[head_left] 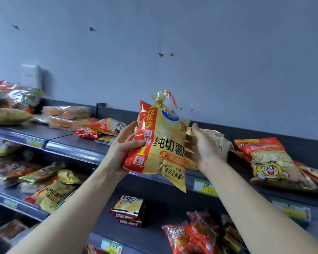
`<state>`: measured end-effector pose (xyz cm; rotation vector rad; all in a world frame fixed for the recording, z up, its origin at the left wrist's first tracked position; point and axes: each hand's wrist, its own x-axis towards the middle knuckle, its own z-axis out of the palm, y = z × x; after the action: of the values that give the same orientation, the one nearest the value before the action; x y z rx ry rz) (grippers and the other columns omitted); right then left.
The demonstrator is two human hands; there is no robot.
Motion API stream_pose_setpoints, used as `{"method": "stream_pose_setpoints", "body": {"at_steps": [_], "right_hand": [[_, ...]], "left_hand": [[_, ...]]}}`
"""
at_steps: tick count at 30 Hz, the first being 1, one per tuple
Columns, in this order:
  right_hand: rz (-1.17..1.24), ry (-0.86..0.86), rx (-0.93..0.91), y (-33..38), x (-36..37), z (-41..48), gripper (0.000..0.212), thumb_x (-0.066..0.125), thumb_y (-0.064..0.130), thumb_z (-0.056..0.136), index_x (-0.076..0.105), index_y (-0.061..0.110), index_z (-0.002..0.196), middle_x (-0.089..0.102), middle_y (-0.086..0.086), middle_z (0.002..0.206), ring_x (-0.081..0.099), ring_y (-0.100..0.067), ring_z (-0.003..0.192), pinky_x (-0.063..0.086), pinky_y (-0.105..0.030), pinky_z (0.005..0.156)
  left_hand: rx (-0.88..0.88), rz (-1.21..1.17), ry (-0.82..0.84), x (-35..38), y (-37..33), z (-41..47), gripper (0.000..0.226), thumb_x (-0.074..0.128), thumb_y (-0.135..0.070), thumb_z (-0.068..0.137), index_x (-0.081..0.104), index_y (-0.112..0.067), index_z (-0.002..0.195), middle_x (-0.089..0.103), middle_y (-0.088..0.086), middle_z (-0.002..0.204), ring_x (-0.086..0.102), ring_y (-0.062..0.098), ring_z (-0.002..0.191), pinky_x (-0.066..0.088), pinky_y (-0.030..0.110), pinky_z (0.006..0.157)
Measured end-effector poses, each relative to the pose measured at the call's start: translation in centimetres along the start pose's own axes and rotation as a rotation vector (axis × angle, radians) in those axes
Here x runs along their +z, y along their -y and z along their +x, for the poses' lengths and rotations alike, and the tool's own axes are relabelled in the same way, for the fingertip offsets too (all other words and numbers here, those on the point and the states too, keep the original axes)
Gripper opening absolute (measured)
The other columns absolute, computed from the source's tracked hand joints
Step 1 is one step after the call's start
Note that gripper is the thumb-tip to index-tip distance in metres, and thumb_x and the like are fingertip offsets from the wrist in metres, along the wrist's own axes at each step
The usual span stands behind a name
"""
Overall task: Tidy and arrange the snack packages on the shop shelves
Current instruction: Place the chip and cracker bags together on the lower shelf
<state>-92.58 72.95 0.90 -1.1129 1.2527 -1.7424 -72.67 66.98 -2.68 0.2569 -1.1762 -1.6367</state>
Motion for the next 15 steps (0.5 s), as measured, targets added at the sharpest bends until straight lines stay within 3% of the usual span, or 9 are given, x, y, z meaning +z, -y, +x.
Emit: {"method": "stream_pose_setpoints", "body": {"at_steps": [1, 3, 5, 9, 12, 15], "right_hand": [[-0.002, 0.119, 0.056, -0.1, 0.7, -0.5, 0.038, 0.054, 0.054, 0.09, 0.066, 0.022, 0.107, 0.072, -0.004, 0.098, 0.068, -0.021, 0.087, 0.053, -0.037, 0.073], [-0.067, 0.322, 0.119, -0.9, 2.0, -1.0, 0.057, 0.068, 0.063, 0.071, 0.066, 0.022, 0.111, 0.073, -0.006, 0.103, 0.068, -0.029, 0.099, 0.053, -0.048, 0.089], [-0.081, 0.464, 0.133, -2.2, 3.4, -1.5, 0.07, 0.081, 0.054, 0.058, 0.064, 0.019, 0.117, 0.071, -0.009, 0.111, 0.065, -0.034, 0.107, 0.047, -0.057, 0.097], [0.05, 0.425, 0.044, -3.9, 6.5, -2.4, 0.062, 0.082, 0.023, 0.059, 0.059, 0.016, 0.116, 0.073, -0.01, 0.106, 0.07, -0.031, 0.095, 0.054, -0.055, 0.085], [0.092, 0.4, -0.023, -5.1, 9.3, -3.0, 0.06, 0.083, 0.022, 0.056, 0.057, 0.021, 0.11, 0.071, -0.01, 0.107, 0.071, -0.029, 0.09, 0.058, -0.048, 0.076], [0.039, 0.389, -0.092, -6.6, 12.6, -3.7, 0.059, 0.086, 0.026, 0.06, 0.056, 0.026, 0.111, 0.07, -0.003, 0.109, 0.069, -0.024, 0.098, 0.057, -0.046, 0.083]], "left_hand": [[0.039, 0.013, -0.022, -0.5, -0.4, -0.6, 0.074, 0.068, 0.0, 0.064, 0.053, -0.025, 0.132, 0.063, 0.016, 0.125, 0.071, 0.031, 0.085, 0.059, 0.039, 0.062], [0.091, 0.01, -0.075, -1.3, -1.3, -1.9, 0.076, 0.067, 0.001, 0.063, 0.051, -0.025, 0.134, 0.063, 0.014, 0.124, 0.071, 0.031, 0.085, 0.059, 0.038, 0.062], [0.111, 0.024, -0.128, -2.1, -2.0, -3.4, 0.082, 0.072, 0.0, 0.059, 0.051, -0.023, 0.135, 0.064, 0.012, 0.124, 0.071, 0.03, 0.086, 0.059, 0.038, 0.061], [0.114, 0.149, -0.328, -4.2, -2.5, -6.8, 0.07, 0.082, -0.015, 0.069, 0.052, -0.014, 0.132, 0.064, 0.012, 0.124, 0.071, 0.026, 0.09, 0.059, 0.039, 0.068], [0.08, 0.4, -0.487, -5.4, -2.8, -9.9, 0.061, 0.076, -0.04, 0.075, 0.056, -0.014, 0.126, 0.068, 0.011, 0.117, 0.071, 0.019, 0.087, 0.057, 0.03, 0.068], [0.066, 0.564, -0.566, -6.7, -3.3, -12.4, 0.041, 0.075, -0.028, 0.078, 0.06, -0.018, 0.116, 0.072, 0.005, 0.103, 0.069, 0.011, 0.08, 0.05, 0.015, 0.056]]}}
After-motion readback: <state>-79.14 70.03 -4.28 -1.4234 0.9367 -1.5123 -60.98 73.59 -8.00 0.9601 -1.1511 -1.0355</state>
